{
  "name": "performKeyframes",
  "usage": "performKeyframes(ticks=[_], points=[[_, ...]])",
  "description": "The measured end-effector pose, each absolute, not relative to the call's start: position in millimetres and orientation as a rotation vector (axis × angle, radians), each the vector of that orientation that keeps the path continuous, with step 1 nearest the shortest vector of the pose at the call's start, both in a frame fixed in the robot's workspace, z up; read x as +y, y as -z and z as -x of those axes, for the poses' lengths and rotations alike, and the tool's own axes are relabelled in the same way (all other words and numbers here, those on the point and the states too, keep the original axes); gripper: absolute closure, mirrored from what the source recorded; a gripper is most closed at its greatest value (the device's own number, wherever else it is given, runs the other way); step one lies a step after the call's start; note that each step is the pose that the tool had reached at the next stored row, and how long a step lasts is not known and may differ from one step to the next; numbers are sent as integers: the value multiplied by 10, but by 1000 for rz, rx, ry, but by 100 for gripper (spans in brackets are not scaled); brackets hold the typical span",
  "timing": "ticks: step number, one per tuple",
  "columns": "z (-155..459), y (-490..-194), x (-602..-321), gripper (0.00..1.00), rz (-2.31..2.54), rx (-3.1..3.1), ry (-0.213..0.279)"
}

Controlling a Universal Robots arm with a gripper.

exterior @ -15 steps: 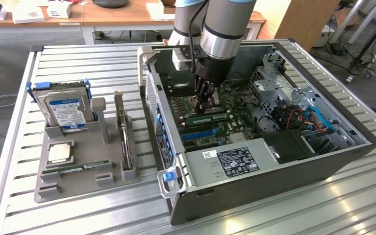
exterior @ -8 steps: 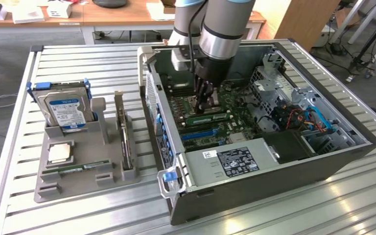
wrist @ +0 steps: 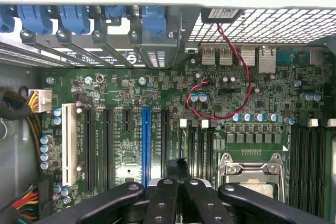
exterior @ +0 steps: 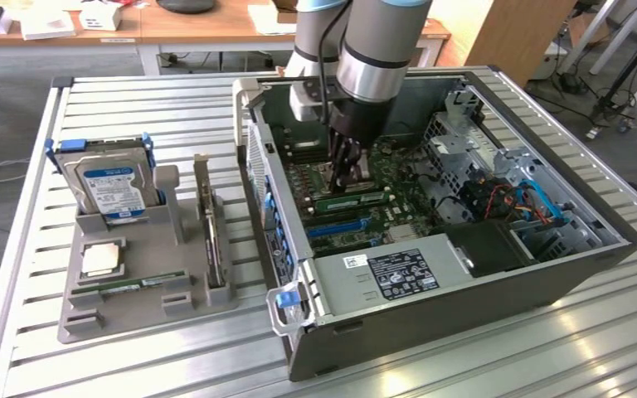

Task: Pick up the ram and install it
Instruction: 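Press down the ram until it locks into place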

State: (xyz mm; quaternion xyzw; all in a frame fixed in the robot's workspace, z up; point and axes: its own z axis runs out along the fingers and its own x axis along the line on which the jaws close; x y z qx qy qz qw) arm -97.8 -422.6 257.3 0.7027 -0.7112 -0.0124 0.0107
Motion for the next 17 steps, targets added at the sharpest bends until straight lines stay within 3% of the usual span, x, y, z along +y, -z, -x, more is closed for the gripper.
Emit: performKeyframes(ticks=[17], points=[[981,-2492,-4201,89,-2193,-2219,39]])
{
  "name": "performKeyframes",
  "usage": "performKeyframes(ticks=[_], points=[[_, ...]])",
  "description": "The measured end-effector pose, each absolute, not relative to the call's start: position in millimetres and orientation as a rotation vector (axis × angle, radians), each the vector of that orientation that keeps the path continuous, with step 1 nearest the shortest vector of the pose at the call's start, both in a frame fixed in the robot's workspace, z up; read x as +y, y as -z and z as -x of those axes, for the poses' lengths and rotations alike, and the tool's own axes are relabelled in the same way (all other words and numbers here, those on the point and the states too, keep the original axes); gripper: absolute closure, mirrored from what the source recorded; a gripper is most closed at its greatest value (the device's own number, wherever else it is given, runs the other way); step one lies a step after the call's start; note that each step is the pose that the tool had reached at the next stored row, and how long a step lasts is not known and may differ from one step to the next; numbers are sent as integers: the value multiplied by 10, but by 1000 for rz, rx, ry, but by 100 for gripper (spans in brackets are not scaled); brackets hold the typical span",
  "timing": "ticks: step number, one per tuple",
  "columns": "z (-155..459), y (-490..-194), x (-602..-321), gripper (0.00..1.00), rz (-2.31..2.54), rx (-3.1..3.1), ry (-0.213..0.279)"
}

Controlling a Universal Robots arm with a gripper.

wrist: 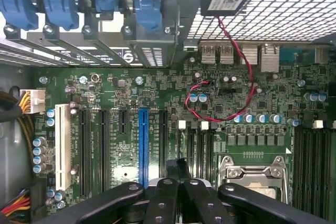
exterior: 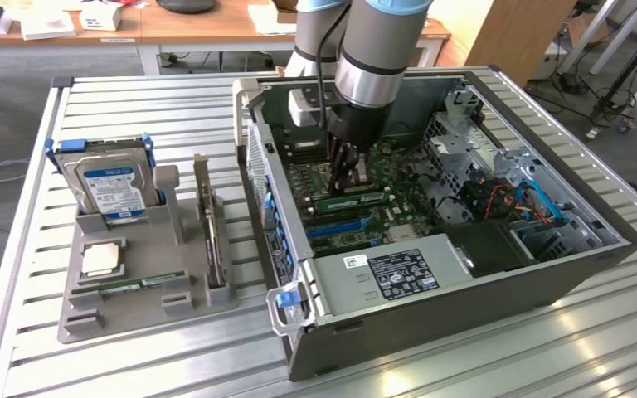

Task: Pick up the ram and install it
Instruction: 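Press down the ram until it locks into place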

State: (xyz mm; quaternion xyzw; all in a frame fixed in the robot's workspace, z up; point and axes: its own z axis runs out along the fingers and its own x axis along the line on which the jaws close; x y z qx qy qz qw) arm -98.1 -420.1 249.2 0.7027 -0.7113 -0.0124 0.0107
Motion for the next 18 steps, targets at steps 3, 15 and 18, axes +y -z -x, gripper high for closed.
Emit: performKeyframes(ticks=[3,15,18], points=[[989,-2487,-4175,89,-2193,-2219,39],[993,-2423,-4162,89,-2193,-2219,39],[994,-2415,-4163,89,-2193,-2219,38]])
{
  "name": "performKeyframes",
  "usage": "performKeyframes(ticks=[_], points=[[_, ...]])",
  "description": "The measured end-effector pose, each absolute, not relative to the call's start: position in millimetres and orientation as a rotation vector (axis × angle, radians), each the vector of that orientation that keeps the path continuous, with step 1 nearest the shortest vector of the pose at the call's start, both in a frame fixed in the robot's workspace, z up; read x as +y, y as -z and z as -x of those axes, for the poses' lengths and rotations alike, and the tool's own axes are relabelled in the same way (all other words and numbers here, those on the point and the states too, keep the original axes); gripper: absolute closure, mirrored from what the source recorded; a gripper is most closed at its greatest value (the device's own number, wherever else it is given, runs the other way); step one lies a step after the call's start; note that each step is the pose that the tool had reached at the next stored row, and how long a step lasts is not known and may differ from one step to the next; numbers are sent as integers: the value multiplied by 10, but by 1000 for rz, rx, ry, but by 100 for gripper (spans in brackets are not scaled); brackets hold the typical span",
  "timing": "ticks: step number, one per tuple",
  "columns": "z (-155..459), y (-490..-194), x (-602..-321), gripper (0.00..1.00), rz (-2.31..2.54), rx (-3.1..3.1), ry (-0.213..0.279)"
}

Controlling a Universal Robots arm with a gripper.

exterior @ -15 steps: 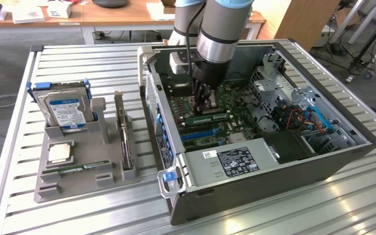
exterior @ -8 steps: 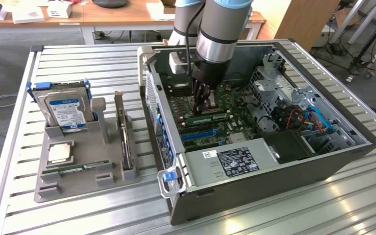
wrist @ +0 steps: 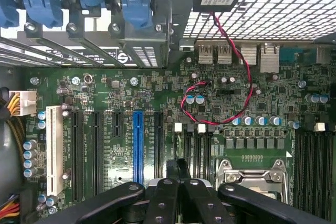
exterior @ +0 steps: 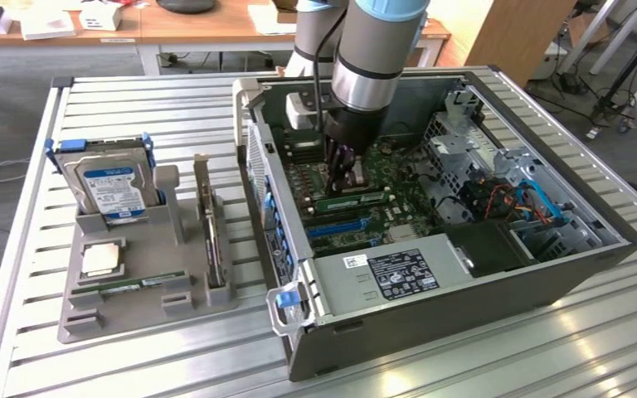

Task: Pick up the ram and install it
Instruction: 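Press down the ram until it locks into place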

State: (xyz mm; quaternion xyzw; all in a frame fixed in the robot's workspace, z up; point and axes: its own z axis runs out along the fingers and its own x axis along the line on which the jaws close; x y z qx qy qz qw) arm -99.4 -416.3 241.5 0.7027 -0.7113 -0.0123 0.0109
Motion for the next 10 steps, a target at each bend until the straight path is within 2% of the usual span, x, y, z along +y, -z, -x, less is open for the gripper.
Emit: performKeyframes(ticks=[10], points=[[1010,-2402,-4162,89,-2193,-2219,39]])
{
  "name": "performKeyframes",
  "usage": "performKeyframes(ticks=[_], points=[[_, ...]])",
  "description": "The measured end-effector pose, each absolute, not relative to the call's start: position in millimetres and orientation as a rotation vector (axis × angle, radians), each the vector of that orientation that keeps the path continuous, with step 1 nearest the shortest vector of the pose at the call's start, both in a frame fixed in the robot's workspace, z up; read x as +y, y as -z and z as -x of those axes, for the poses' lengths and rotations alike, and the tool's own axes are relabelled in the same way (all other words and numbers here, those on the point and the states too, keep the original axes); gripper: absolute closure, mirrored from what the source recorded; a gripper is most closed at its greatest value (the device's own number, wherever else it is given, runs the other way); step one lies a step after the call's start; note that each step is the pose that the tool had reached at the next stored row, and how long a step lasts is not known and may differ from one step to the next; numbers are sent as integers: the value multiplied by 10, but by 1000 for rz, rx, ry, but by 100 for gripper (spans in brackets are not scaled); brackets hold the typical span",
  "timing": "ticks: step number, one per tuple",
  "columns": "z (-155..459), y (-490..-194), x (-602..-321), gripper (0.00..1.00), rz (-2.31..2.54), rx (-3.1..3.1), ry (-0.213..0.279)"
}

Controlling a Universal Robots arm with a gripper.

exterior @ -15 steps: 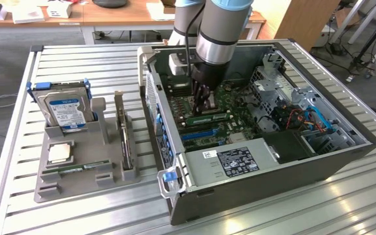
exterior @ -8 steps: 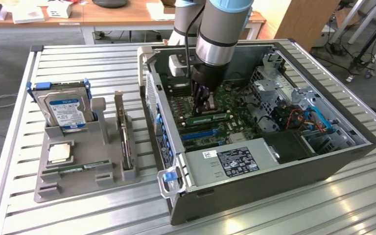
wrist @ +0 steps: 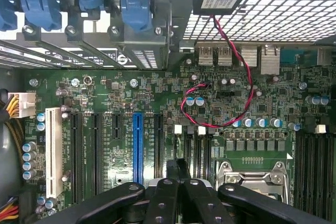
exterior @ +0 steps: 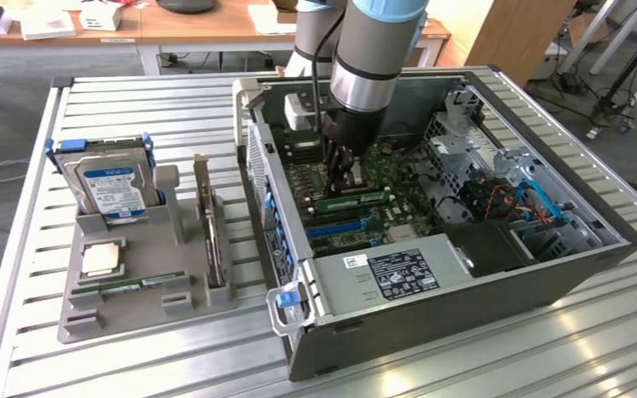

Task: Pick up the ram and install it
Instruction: 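Press down the ram until it locks into place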

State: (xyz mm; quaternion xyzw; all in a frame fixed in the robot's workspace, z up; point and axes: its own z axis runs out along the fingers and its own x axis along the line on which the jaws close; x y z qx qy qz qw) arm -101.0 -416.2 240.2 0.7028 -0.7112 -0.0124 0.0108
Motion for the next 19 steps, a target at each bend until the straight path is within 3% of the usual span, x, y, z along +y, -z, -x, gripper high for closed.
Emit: performKeyframes(ticks=[19], points=[[1014,-2324,-4143,89,-2193,-2219,38]])
